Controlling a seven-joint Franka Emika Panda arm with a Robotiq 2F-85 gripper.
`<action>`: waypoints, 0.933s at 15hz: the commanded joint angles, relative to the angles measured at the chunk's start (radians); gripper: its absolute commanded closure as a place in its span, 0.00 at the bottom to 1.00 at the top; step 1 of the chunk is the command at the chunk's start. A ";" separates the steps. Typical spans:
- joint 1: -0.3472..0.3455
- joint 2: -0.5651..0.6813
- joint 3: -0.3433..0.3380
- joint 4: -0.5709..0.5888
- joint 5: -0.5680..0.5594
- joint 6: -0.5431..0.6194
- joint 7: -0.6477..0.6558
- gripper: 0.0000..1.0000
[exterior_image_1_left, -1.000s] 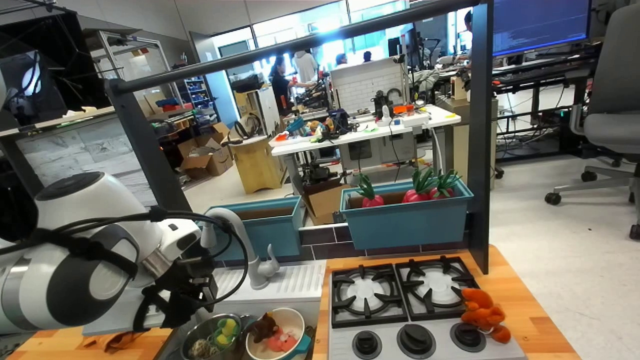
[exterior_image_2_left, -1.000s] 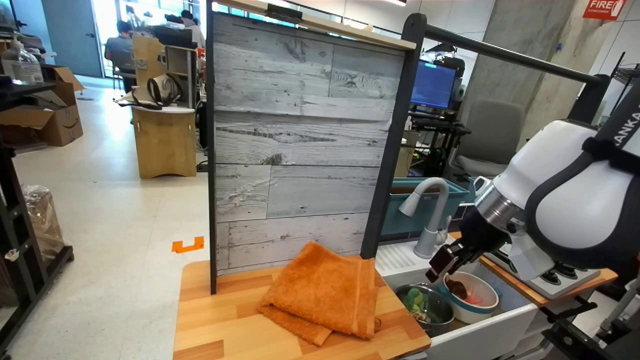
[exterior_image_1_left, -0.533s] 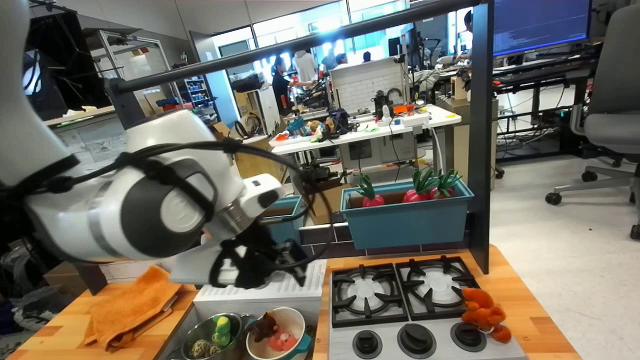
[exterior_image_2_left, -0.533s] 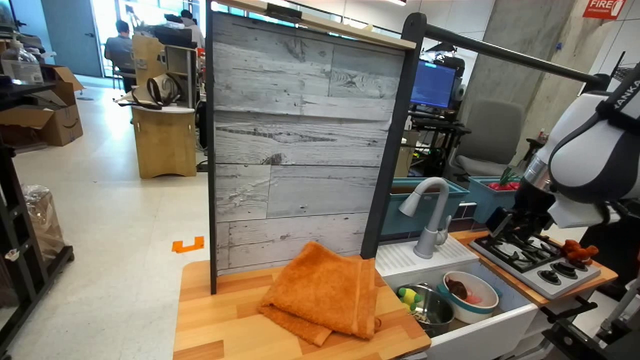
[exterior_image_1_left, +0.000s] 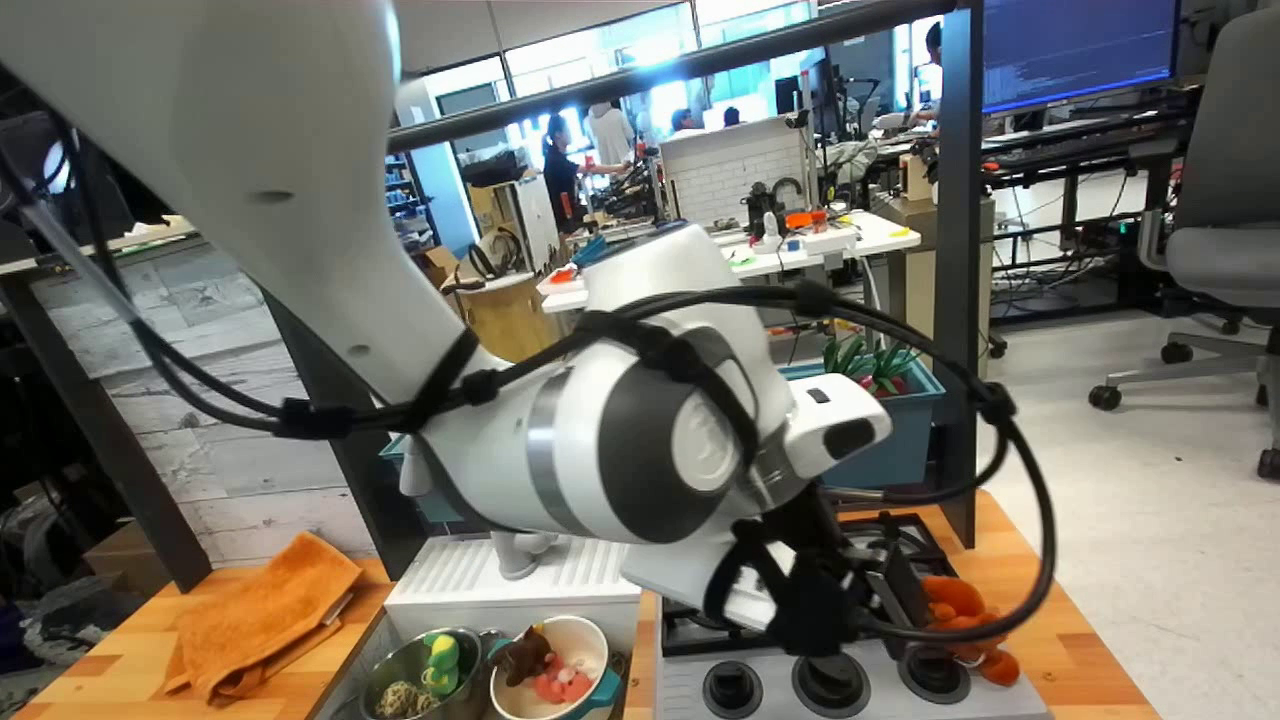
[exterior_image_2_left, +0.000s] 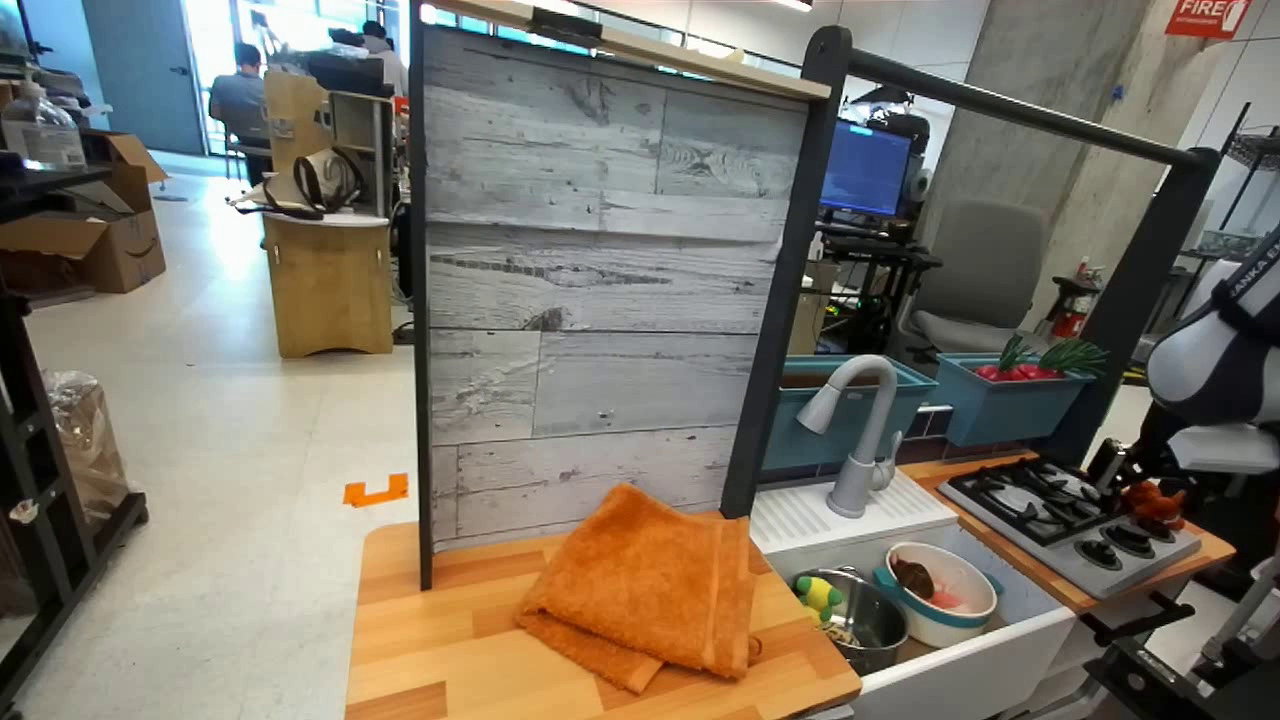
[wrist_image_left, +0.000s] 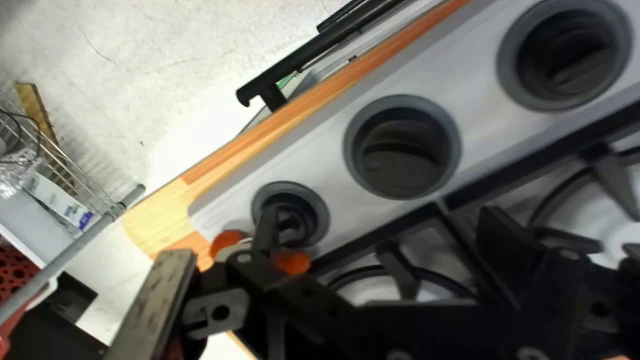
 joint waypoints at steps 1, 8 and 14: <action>-0.031 0.140 -0.039 0.233 0.065 -0.138 0.126 0.00; -0.041 0.247 -0.117 0.471 0.120 -0.326 0.435 0.00; -0.059 0.328 -0.150 0.592 0.089 -0.360 0.580 0.28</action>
